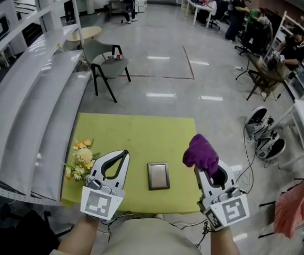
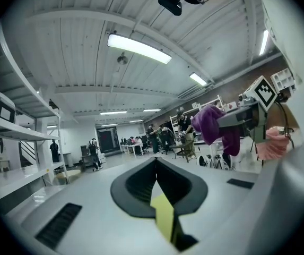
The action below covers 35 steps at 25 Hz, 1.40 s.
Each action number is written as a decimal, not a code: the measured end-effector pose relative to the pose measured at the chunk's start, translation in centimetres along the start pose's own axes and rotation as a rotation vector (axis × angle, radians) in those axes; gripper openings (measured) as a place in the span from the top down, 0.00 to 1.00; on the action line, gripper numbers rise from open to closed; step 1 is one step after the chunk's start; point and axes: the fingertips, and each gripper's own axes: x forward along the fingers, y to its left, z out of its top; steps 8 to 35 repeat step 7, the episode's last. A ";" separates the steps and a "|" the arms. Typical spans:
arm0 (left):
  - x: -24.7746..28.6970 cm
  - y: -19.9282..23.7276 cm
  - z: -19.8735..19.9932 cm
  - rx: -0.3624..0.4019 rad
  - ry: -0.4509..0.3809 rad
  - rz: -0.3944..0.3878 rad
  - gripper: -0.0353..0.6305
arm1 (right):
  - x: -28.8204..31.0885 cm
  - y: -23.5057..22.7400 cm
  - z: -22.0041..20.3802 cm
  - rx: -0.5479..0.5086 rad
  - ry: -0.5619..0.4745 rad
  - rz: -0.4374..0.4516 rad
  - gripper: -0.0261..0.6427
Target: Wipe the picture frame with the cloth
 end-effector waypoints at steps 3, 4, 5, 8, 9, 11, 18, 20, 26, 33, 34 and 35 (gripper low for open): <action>0.1 -0.2 0.3 0.009 -0.004 -0.005 0.94 | 0.0 0.0 0.0 -0.002 0.005 0.002 0.81; 0.0 -0.3 0.4 0.008 -0.006 -0.006 0.94 | 0.0 0.0 -0.1 -0.002 0.006 0.003 0.81; 0.0 -0.4 0.5 0.008 -0.009 -0.006 0.94 | 0.0 0.0 -0.1 -0.001 0.006 0.005 0.81; -0.1 -0.5 0.6 0.007 -0.013 -0.006 0.94 | 0.0 0.1 -0.2 0.000 0.005 0.009 0.81; -0.1 -0.5 0.6 0.007 -0.013 -0.006 0.94 | 0.0 0.1 -0.2 0.000 0.005 0.009 0.81; -0.1 -0.5 0.6 0.007 -0.013 -0.006 0.94 | 0.0 0.1 -0.2 0.000 0.005 0.009 0.81; -0.1 -0.5 0.6 0.007 -0.013 -0.006 0.94 | 0.0 0.1 -0.2 0.000 0.005 0.009 0.81; -0.1 -0.5 0.6 0.007 -0.013 -0.006 0.94 | 0.0 0.1 -0.2 0.000 0.005 0.009 0.81; -0.1 -0.5 0.6 0.007 -0.013 -0.006 0.94 | 0.0 0.1 -0.2 0.000 0.005 0.009 0.81; -0.1 -0.5 0.6 0.007 -0.013 -0.006 0.94 | 0.0 0.1 -0.2 0.000 0.005 0.009 0.81; -0.1 -0.5 0.6 0.007 -0.013 -0.006 0.94 | 0.0 0.1 -0.2 0.000 0.005 0.009 0.81; -0.1 -0.5 0.6 0.007 -0.013 -0.006 0.94 | 0.0 0.1 -0.2 0.000 0.005 0.009 0.81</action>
